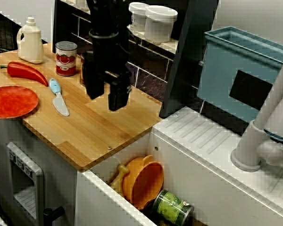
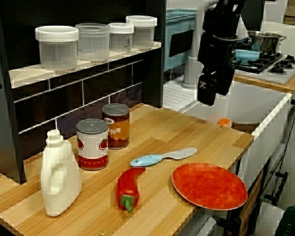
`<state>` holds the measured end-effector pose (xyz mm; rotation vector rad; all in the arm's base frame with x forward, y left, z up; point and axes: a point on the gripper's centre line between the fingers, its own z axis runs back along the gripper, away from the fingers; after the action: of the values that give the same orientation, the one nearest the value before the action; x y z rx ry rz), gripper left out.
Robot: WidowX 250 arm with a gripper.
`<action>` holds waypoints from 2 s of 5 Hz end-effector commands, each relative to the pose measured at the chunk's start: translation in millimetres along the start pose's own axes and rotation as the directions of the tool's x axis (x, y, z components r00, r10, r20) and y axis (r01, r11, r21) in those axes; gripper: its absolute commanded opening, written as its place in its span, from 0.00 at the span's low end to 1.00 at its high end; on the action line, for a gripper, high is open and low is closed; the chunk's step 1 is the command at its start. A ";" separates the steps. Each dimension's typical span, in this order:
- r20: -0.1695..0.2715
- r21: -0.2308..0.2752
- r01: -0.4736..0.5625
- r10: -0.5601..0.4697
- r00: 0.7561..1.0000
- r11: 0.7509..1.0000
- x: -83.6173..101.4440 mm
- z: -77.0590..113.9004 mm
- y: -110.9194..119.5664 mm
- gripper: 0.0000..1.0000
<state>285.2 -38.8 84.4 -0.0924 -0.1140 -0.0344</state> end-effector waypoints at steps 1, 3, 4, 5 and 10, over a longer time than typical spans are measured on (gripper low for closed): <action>0.002 0.004 -0.034 0.034 0.999 0.999 9.2 13.4 32.5 1.00; 0.055 -0.012 -0.246 0.246 0.968 0.969 12.1 24.7 95.2 1.00; 0.091 -0.013 -0.348 0.347 0.933 0.938 11.3 23.3 112.6 1.00; 0.128 0.010 -0.332 0.328 0.936 0.943 11.3 20.7 116.2 1.00; 0.304 0.075 -0.515 0.473 0.827 0.854 19.4 1.1 119.9 1.00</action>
<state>305.8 79.3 66.5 0.0302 -0.3230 0.5207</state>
